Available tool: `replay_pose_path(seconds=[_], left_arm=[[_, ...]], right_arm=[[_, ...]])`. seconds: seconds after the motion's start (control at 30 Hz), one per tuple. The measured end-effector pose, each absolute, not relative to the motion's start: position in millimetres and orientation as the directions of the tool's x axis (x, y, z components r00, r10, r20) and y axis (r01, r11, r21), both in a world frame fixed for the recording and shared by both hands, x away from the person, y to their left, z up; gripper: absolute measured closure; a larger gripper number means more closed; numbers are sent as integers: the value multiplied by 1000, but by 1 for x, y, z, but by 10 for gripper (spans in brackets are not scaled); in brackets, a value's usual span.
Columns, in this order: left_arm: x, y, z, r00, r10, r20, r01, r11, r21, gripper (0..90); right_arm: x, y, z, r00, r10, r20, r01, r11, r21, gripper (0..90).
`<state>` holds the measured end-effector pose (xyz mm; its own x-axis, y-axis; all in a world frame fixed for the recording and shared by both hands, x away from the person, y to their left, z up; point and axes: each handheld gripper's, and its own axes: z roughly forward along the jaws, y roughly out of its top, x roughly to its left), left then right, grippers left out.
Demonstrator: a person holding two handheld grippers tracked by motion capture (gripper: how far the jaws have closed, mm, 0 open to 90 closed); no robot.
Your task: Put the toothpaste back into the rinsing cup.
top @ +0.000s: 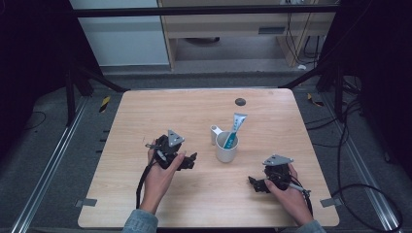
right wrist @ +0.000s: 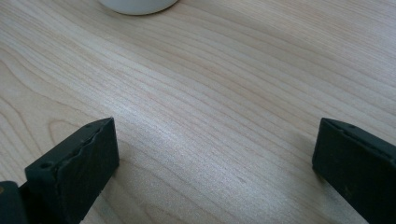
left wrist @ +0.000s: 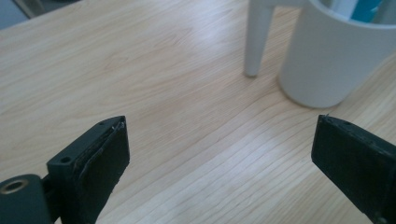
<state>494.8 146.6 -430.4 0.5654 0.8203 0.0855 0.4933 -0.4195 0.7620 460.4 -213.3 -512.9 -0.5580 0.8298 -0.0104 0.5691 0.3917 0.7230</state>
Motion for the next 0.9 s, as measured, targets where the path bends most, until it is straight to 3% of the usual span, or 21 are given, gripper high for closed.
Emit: replay_pose_path(seconds=[0.9], left_arm=[[510,254,-475,383,920,86,639,-331,694,48]], right_arm=[[460,-213,-513,-558,830,-10,569,391,723,7]])
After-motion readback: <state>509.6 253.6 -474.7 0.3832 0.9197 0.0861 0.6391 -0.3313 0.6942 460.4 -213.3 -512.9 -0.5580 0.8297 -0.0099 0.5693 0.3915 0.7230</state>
